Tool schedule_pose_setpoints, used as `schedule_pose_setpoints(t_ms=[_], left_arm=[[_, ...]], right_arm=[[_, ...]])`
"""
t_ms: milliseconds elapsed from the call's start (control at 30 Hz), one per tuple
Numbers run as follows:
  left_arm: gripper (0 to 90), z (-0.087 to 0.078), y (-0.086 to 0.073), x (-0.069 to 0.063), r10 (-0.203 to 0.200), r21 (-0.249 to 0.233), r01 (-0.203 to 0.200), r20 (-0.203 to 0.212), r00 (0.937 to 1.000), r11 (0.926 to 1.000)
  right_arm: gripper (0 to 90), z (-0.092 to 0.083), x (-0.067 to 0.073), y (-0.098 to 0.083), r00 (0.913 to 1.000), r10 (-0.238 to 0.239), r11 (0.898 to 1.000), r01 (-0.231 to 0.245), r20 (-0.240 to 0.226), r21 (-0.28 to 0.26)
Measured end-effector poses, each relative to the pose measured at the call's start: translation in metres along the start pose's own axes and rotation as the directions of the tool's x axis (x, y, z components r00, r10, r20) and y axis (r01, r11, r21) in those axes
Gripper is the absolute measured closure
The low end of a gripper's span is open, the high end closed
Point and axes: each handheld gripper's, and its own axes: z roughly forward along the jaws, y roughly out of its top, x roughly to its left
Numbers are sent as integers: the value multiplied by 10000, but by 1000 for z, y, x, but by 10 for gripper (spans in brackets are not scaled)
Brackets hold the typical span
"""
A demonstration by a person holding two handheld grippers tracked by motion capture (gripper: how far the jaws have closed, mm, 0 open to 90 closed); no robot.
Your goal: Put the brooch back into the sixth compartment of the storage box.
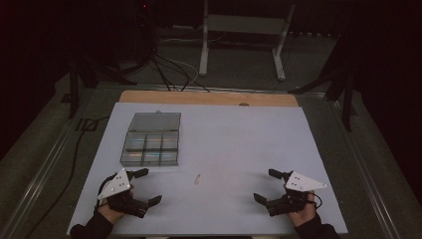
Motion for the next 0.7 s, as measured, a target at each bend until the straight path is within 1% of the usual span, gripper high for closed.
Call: schedule_pose_setpoints(t_ms=[100,133,200,300,333,500,600,700], left_arm=[[14,-1,0,0,-36,-62,36,6,10000,10000],[14,0,0,0,-1,-34,1,39,10000,10000],[13,1,-1,1,-10,42,9,110,9999,10000],[14,1,-1,2,-54,66,53,110,9999,10000],[14,1,-2,2,-76,98,75,83,9999,9999],[14,1,-1,4,-143,0,143,174,9997,9999],[14,1,0,3,-71,126,70,123,9999,9999],[14,3,2,1,-111,211,109,112,9999,9997]], right_arm=[[0,-1,0,0,9999,61,10000,-62,-82,-77],[0,-1,0,1,10000,45,9998,-46,-49,-196],[0,-2,0,1,10000,48,9997,-49,-28,-225],[0,-2,0,1,9999,-79,9999,80,102,-127],[0,-1,1,2,9994,-172,9998,174,291,-82],[0,-2,1,2,9994,-195,9997,198,274,-109],[0,-2,2,2,9995,-169,9998,170,271,-36],[0,-2,3,3,9994,-208,9997,211,293,-96]])
